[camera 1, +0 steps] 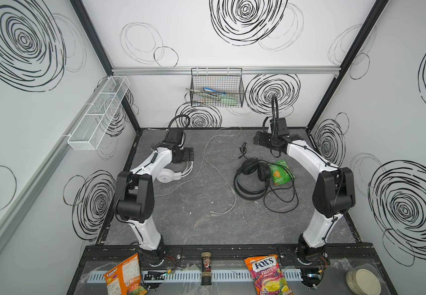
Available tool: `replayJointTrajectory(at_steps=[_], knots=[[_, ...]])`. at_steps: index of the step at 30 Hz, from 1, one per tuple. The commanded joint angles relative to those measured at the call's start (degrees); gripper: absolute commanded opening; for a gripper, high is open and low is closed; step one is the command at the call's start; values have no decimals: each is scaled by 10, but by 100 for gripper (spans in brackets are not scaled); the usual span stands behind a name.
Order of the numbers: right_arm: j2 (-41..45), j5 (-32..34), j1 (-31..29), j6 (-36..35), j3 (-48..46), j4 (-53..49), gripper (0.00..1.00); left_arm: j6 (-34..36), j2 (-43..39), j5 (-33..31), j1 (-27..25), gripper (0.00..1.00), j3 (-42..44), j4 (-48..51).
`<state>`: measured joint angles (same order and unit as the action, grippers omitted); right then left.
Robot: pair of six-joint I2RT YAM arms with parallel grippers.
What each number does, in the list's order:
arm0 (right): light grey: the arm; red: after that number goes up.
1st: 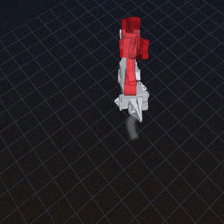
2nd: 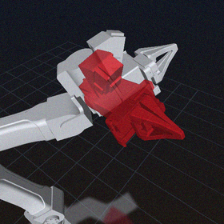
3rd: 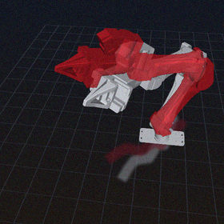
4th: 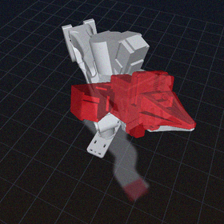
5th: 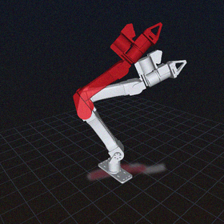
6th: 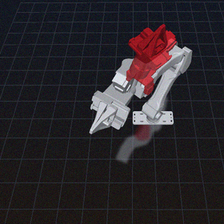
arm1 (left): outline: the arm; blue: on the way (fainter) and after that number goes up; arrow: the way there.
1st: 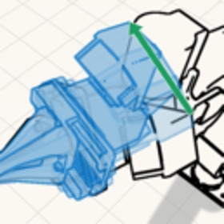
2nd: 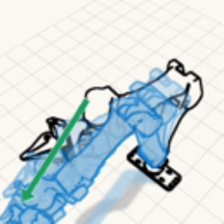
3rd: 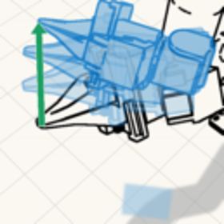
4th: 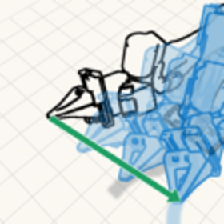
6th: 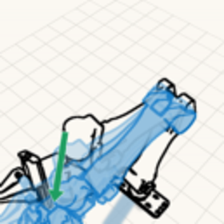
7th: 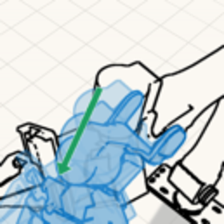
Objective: Wrap the headphones
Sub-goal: 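Move the left gripper over the white headset while the right gripper moves farther out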
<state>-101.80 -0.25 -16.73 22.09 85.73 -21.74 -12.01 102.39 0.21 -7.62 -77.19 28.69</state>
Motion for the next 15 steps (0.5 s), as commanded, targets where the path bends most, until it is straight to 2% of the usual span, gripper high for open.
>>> replayJointTrajectory(at_steps=[1,7,15], knots=[[48,3,-26,-48,-17,14,97,-10,-3,21,-7,96,15,-3],[67,10,-28,-76,-34,24,97,-65,-15,82,-30,96,73,-50],[60,5,-23,-68,-40,23,97,-122,-29,109,-116,96,125,-126]])
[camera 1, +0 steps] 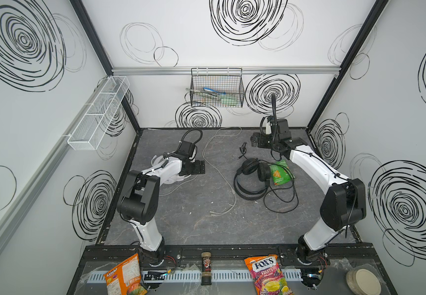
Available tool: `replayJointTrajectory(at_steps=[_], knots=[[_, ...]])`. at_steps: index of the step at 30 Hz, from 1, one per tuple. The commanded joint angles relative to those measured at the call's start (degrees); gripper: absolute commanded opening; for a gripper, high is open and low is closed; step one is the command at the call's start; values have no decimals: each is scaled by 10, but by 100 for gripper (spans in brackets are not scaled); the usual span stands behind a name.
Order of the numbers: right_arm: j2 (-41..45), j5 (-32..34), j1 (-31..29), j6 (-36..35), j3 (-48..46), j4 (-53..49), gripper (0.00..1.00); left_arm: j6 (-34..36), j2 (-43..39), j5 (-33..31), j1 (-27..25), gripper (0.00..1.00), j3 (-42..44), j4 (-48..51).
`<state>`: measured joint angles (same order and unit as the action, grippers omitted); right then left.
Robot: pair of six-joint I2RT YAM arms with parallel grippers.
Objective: Wrap the headphones
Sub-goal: 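Move the left gripper over the white headset while the right gripper moves farther out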
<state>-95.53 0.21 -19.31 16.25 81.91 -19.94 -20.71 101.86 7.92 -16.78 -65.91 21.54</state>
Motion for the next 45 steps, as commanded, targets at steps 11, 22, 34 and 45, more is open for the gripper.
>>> replayJointTrajectory(at_steps=[11,22,34,45], knots=[[17,7,12,-7,-9,1,97,-64,-35,71,-96,96,-55,-33],[30,21,15,-15,-6,-8,97,-45,-121,74,-23,96,-123,59],[26,23,-2,-23,-4,-1,97,25,-1,-76,-16,99,-262,167],[62,37,8,-45,-55,19,97,-73,104,-186,-102,98,-238,123]])
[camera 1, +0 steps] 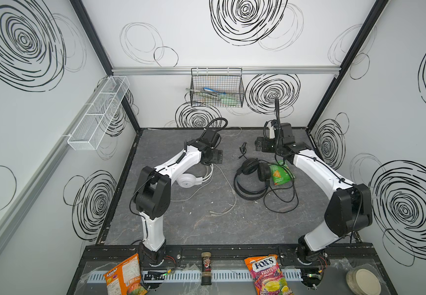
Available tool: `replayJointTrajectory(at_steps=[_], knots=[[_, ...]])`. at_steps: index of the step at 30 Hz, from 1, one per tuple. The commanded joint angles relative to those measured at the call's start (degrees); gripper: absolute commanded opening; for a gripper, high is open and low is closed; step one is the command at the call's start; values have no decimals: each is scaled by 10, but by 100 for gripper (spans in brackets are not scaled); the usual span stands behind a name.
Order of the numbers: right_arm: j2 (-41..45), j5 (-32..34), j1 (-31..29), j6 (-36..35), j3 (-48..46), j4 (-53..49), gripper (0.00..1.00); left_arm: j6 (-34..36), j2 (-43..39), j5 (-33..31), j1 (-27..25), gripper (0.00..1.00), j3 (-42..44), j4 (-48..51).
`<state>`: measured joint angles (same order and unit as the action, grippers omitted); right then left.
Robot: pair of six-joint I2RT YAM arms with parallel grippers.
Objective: Wrap the headphones
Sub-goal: 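Grasp the white headset's headband with the left gripper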
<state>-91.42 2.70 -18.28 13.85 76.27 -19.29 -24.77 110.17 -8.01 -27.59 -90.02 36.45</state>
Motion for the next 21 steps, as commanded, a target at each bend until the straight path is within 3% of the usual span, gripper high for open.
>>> replayJointTrajectory(at_steps=[1,4,10,18,21], knots=[[20,13,-3,-22,2,12,97,-32,32,-22,4,99,0,-28],[17,11,-5,-22,7,14,97,-30,70,-19,-6,100,-17,-26],[18,14,-6,-27,7,15,97,-42,110,-16,-17,87,-15,-39],[21,17,-6,-29,9,16,97,-39,105,-1,-18,46,1,-58],[20,11,-7,-26,21,12,97,-33,100,0,-17,37,3,-57]])
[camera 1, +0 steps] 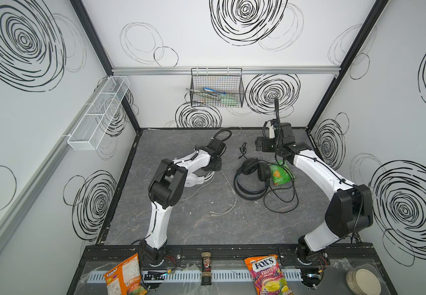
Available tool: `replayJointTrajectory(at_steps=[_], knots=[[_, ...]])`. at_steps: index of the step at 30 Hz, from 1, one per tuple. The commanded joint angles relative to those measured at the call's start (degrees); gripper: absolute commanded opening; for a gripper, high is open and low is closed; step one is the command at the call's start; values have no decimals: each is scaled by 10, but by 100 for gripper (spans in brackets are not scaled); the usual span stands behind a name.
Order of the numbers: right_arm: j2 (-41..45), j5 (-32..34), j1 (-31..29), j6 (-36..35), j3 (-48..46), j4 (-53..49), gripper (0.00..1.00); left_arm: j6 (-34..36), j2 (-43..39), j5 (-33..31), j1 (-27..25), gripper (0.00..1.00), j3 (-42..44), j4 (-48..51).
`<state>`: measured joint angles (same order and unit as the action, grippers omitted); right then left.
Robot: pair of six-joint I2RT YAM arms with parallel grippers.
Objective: Wrap the headphones
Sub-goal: 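Grasp the white headset's headband with the left gripper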
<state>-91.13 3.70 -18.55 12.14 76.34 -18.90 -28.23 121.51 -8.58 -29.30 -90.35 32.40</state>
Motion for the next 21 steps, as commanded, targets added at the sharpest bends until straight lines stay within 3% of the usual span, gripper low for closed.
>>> replayJointTrajectory(at_steps=[1,7,11,17,21], knots=[[16,1,-7,-8,25,6,97,3,-14,4,1,34,6,-16],[19,2,-12,-9,35,3,97,11,-21,-1,9,27,16,-13],[29,-13,-13,-11,27,10,97,25,-55,1,14,7,12,0],[92,-112,-24,-30,-15,41,98,73,-175,6,32,0,11,-3],[158,-202,-42,-68,-62,79,98,76,-274,71,53,0,65,-51]])
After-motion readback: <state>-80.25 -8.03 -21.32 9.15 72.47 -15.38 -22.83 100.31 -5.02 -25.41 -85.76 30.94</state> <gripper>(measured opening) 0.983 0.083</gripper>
